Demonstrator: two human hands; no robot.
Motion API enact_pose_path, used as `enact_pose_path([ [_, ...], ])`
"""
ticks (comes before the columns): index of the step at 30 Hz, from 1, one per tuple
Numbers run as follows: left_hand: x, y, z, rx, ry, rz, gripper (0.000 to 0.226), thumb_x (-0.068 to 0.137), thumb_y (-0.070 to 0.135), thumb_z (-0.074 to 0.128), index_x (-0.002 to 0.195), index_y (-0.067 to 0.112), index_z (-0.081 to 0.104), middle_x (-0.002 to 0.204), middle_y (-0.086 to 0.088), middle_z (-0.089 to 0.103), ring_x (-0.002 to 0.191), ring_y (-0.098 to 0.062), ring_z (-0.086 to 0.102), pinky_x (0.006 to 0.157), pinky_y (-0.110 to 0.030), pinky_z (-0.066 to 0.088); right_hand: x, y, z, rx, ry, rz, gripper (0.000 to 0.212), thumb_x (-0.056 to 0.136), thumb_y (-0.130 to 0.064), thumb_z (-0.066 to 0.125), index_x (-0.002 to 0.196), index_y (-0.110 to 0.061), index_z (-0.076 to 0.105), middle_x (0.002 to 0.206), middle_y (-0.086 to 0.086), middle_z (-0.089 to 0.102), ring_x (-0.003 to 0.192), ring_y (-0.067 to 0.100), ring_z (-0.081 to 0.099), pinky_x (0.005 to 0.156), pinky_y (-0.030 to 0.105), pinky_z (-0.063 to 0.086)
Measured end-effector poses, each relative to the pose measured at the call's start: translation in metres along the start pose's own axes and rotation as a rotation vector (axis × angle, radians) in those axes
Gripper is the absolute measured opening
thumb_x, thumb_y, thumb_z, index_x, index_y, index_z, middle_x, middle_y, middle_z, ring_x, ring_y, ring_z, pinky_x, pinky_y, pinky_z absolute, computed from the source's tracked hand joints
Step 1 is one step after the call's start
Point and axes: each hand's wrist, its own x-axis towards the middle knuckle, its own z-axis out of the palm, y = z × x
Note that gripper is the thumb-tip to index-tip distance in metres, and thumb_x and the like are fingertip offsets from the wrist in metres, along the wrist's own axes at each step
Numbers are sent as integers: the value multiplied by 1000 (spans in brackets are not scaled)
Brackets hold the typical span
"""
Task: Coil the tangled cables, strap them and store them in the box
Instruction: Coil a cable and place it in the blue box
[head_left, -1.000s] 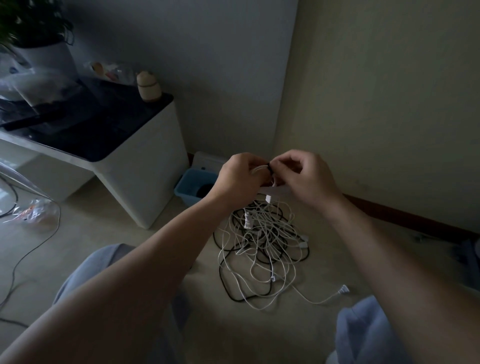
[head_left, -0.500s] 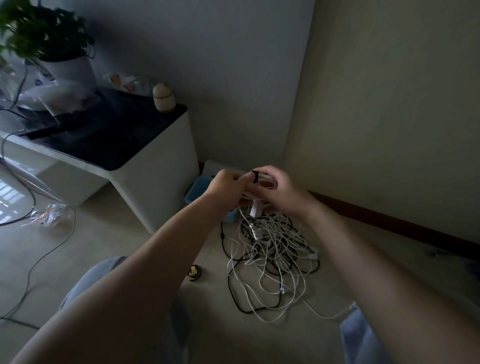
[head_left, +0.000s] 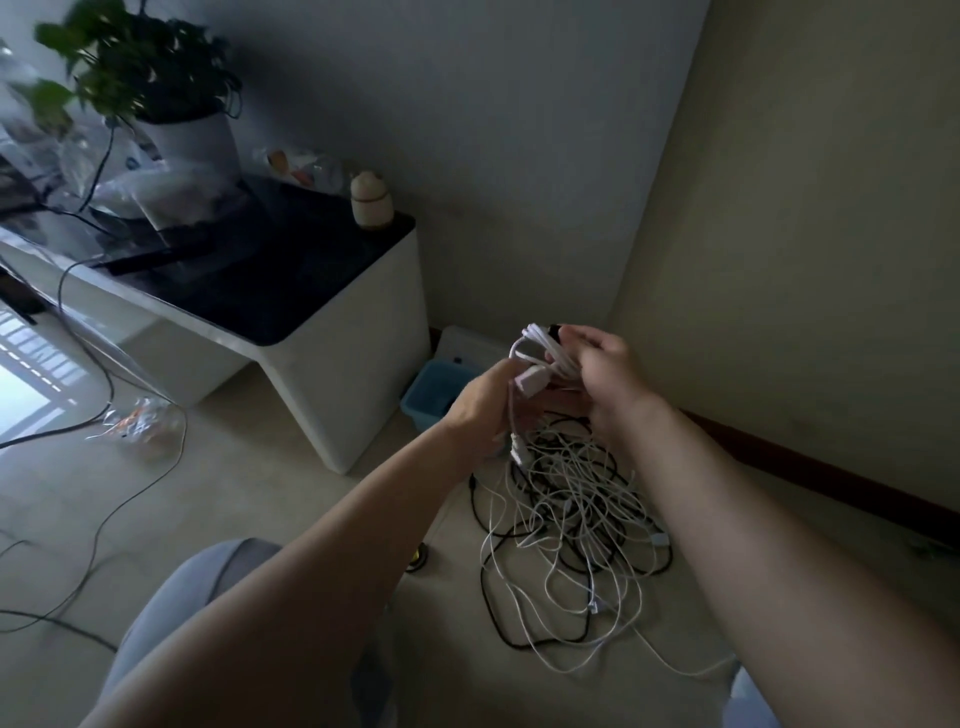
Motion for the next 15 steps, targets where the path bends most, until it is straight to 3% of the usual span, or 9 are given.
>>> enact_pose_path([
  [2,8,-5,-3,203,12,27,23,94,24,61,78,9,65,72,-9,58,57,-19,56,53,-23,44,6,-4,2,50,15,12,11,99,-20,61,94,-17,69,78,8,69,70,26,65,82,54,57],
  [5,18,-12,-8,351,60,103,15,94,12,63,81,9,69,84,-15,66,70,-26,62,65,-37,55,11,-6,-1,121,21,43,16,101,-19,59,88,-17,68,73,6,69,63,25,66,78,59,58],
  [8,19,-8,-9,64,76,57,20,102,10,51,98,5,69,93,-15,73,62,-22,71,52,-30,57,13,-2,-4,161,48,55,12,102,-16,55,95,-16,64,95,12,66,80,29,68,73,49,62],
  [10,19,-2,-7,-174,78,6,20,103,5,47,106,-2,65,96,-20,71,63,-24,72,50,-28,57,12,3,-5,180,63,50,11,103,-14,53,97,-16,62,96,10,64,86,27,67,67,40,61],
  [12,17,2,-5,-357,38,-28,18,103,0,45,107,-5,61,97,-25,69,67,-27,73,52,-29,58,9,8,-5,175,66,49,9,104,-12,52,101,-14,61,92,9,62,82,24,66,66,38,61],
  [15,15,3,1,-405,-8,-11,17,103,-5,42,102,-3,59,76,-20,72,61,-24,73,52,-29,59,3,17,-6,173,39,55,11,104,-11,51,113,-9,58,96,14,62,70,21,66,60,34,61],
])
